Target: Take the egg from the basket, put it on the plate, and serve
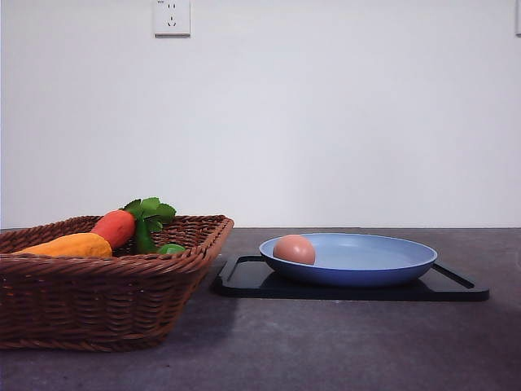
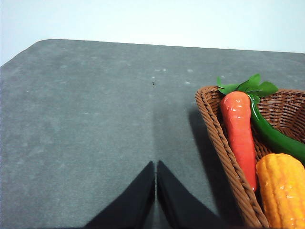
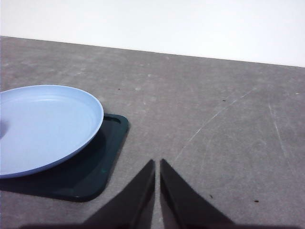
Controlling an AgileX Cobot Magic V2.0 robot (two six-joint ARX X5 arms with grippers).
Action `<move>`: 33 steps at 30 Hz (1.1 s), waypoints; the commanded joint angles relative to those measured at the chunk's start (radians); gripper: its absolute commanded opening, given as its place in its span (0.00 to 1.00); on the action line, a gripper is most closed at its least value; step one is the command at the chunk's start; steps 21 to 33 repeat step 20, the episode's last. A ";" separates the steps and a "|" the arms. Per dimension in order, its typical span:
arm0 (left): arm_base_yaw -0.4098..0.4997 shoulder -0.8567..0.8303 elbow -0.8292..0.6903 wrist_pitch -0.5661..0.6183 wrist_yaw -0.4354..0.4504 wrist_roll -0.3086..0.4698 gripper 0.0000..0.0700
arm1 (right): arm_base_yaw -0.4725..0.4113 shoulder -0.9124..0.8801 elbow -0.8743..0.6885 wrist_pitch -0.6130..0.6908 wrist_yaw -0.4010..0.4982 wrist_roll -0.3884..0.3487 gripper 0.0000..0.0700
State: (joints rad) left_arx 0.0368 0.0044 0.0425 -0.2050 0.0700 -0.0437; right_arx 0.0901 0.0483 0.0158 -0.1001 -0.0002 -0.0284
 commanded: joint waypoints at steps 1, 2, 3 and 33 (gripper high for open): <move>0.001 -0.002 -0.019 -0.007 -0.001 -0.002 0.00 | -0.001 0.000 -0.006 0.010 0.000 0.013 0.00; 0.001 -0.002 -0.019 -0.007 -0.001 -0.002 0.00 | -0.001 0.000 -0.006 0.010 0.000 0.013 0.00; 0.001 -0.002 -0.019 -0.007 -0.001 -0.002 0.00 | -0.001 0.000 -0.006 0.010 0.000 0.013 0.00; 0.001 -0.002 -0.019 -0.007 -0.001 -0.002 0.00 | -0.001 0.000 -0.006 0.010 0.000 0.013 0.00</move>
